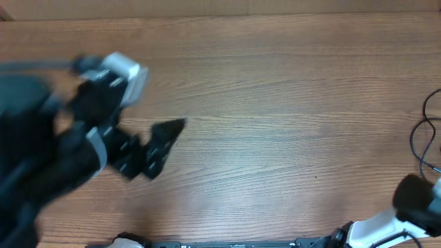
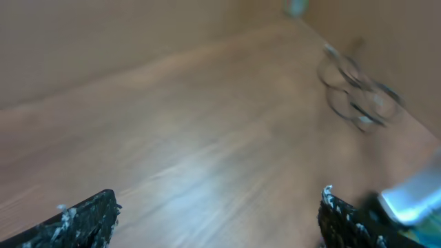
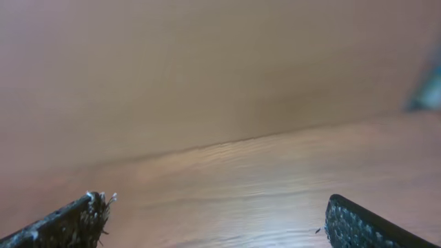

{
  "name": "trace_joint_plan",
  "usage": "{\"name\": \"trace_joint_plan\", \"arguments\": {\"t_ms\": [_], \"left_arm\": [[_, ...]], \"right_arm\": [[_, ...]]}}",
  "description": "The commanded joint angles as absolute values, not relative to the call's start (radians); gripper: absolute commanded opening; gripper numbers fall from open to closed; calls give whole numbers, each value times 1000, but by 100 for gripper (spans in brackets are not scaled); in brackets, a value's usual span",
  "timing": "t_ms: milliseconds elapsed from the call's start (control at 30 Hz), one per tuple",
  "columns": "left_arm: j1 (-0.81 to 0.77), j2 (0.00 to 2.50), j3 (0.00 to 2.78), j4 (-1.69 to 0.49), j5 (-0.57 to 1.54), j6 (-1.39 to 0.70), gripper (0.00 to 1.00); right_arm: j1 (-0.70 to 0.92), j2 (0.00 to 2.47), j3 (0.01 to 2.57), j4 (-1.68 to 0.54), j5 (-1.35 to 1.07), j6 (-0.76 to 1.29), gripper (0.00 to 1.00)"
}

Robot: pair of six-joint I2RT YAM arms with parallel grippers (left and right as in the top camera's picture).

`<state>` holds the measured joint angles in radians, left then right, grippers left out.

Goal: Untangle cables

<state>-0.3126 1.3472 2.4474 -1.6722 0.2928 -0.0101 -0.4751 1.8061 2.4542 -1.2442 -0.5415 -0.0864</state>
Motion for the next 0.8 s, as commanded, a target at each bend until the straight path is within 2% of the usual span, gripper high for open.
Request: {"name": "trace_joint_plan", "arguments": {"t_ms": [0,100,300,500,600,700,767], "left_arm": [[-313,1284,2453,-1679,60,-103,92],[-313,1238,2451,-1689,8,-121,92],[-313,1148,2381,-1689,-99,-155,89],[-315,1030,2182,-1627,-204,-206,89],[-315,972,2064,-1584,-221,-207,89],[-315,906,1936,-1536,-222,-207,89],[-315,860,1849,-1499,-227,-206,89]], "right_arm": [[-341,1727,2469,-1269,-449,-160,100],[-187,1689,2469,-1309,-364,-169,100],[179,1599,2468,-1378,23,-189,100],[516,1508,2468,-1495,317,-161,100],[587,1476,2468,-1585,405,-26,100],[601,1448,2468,-1694,483,141,100],[601,1418,2454,-1694,493,183,100]]}}
